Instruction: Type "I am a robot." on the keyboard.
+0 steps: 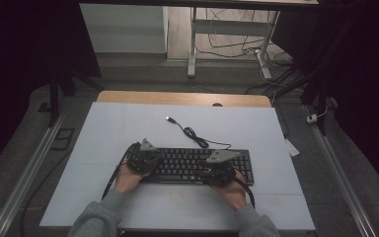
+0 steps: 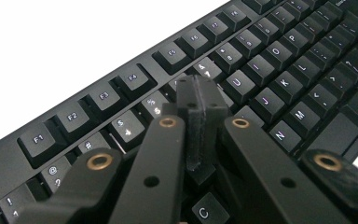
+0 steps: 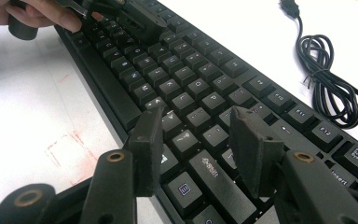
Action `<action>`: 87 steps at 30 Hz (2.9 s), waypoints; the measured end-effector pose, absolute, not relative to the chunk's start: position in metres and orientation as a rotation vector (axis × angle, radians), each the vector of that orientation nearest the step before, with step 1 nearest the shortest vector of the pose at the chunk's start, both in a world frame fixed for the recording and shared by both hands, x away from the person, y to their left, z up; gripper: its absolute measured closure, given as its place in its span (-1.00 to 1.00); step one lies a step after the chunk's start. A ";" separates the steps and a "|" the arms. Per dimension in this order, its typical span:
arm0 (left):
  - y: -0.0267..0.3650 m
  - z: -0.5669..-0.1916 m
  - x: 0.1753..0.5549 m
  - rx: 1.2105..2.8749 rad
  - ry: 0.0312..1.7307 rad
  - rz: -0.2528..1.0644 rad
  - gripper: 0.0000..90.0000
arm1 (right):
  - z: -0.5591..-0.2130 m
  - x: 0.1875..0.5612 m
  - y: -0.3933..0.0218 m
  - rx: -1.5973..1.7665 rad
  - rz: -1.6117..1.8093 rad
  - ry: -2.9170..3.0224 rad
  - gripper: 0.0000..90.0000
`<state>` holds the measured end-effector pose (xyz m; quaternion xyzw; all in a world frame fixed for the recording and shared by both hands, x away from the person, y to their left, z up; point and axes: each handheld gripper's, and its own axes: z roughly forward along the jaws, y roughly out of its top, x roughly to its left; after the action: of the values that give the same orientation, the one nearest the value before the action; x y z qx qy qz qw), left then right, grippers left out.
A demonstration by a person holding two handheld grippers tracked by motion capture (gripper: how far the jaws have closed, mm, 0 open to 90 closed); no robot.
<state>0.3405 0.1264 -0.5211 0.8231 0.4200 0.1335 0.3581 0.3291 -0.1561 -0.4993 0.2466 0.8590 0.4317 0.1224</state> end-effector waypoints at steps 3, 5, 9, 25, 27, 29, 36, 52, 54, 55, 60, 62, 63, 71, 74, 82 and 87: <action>0.125 -0.522 0.340 2.144 1.080 0.345 0.98 | -0.499 0.329 -0.156 0.720 1.257 2.506 0.22; 0.124 -0.523 0.340 2.149 1.072 0.348 0.98 | -0.499 0.329 -0.156 0.720 1.253 2.507 0.22; 0.125 -0.521 0.339 2.148 1.071 0.361 0.98 | -0.499 0.329 -0.155 0.717 1.255 2.507 0.22; 0.154 -0.494 0.326 1.993 1.091 0.349 0.20 | -0.496 0.330 -0.159 0.721 1.262 2.485 0.21; 0.157 -0.493 0.323 1.999 1.094 0.352 0.11 | -0.496 0.330 -0.159 0.726 1.262 2.485 0.20; 0.159 -0.492 0.320 1.999 1.090 0.360 0.05 | -0.497 0.330 -0.160 0.728 1.260 2.485 0.20; 0.162 -0.489 0.308 2.010 1.076 0.380 -0.04 | -0.497 0.331 -0.161 0.734 1.257 2.482 0.19; 0.170 -0.494 0.297 2.023 1.100 0.362 -0.14 | -0.497 0.331 -0.163 0.737 1.253 2.479 0.18; 0.170 -0.495 0.298 2.024 1.102 0.360 -0.14 | -0.496 0.331 -0.162 0.741 1.264 2.478 0.18; 0.170 -0.495 0.298 2.025 1.104 0.359 -0.14 | -0.495 0.330 -0.161 0.738 1.264 2.476 0.18; 0.170 -0.496 0.299 2.029 1.108 0.358 -0.15 | -0.493 0.330 -0.158 0.728 1.269 2.476 0.19; 0.170 -0.497 0.299 2.031 1.108 0.357 -0.14 | -0.492 0.330 -0.157 0.727 1.274 2.478 0.20; 0.170 -0.497 0.299 2.032 1.108 0.357 -0.15 | -0.492 0.330 -0.156 0.724 1.274 2.475 0.20; 0.170 -0.498 0.300 2.037 1.111 0.354 -0.15 | -0.491 0.331 -0.148 0.740 1.267 2.489 0.50; 0.169 -0.499 0.300 2.043 1.109 0.352 -0.15 | -0.491 0.333 -0.144 0.736 1.270 2.519 0.73; 0.168 -0.500 0.301 2.053 1.106 0.351 -0.16 | -0.496 0.336 -0.124 0.696 1.221 2.586 0.99; 0.168 -0.500 0.301 2.053 1.108 0.350 -0.16 | -0.502 0.337 -0.116 0.699 1.171 2.606 0.99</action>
<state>0.3009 0.1683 -0.5005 0.8046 0.4341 0.1371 0.3813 0.3367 -0.1161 -0.5017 0.2365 0.8815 0.3963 0.0999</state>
